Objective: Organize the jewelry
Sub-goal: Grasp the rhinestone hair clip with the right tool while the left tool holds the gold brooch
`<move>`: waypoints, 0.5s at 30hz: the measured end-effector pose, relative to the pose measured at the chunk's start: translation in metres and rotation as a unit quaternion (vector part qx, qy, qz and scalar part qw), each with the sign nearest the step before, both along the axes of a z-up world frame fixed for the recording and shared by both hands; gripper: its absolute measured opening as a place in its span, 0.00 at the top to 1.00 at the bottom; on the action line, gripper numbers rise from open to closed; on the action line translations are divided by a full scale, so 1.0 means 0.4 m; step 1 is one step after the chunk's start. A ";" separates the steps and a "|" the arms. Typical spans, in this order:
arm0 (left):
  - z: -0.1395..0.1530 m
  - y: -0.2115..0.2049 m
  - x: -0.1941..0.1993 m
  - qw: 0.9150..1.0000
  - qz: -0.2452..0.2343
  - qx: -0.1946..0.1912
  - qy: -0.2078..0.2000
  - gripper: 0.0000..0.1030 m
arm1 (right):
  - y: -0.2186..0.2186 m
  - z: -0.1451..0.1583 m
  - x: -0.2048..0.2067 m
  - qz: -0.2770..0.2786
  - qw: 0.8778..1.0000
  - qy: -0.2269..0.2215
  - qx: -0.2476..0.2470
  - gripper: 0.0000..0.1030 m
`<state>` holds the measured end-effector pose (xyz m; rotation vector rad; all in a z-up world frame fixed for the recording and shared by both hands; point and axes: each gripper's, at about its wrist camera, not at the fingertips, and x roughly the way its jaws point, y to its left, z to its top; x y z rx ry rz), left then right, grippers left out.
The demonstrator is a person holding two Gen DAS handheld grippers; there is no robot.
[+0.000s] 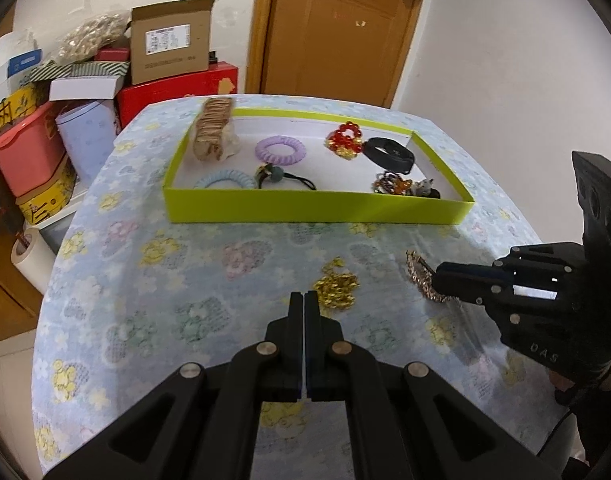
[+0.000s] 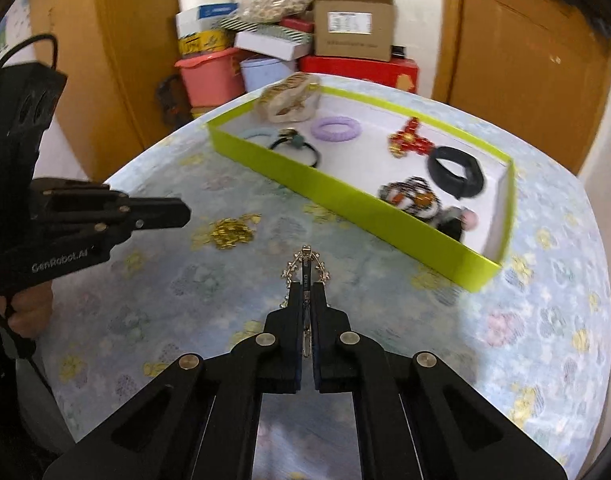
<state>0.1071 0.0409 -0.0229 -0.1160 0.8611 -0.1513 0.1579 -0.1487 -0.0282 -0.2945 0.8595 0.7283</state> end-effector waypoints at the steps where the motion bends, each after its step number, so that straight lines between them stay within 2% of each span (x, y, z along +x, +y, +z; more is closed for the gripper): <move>1: -0.001 -0.006 0.005 1.000 -0.006 0.002 0.001 0.99 | -0.008 0.002 0.001 -0.005 1.000 0.003 0.004 0.97; 3: -0.003 -0.016 0.016 1.000 -0.016 0.003 0.004 0.96 | -0.026 0.007 0.003 -0.017 1.000 0.009 0.014 0.97; 7: -0.010 -0.035 0.036 0.999 -0.033 0.004 0.009 0.70 | -0.046 0.018 -0.009 -0.025 0.999 0.012 0.024 0.97; 11: -0.019 -0.058 0.051 0.999 -0.049 0.012 0.014 0.68 | -0.061 0.023 -0.019 -0.030 0.999 0.016 0.030 0.97; 15: -0.022 -0.088 0.058 0.997 -0.056 0.046 0.010 0.67 | -0.073 0.024 -0.024 -0.035 0.999 0.018 0.035 0.97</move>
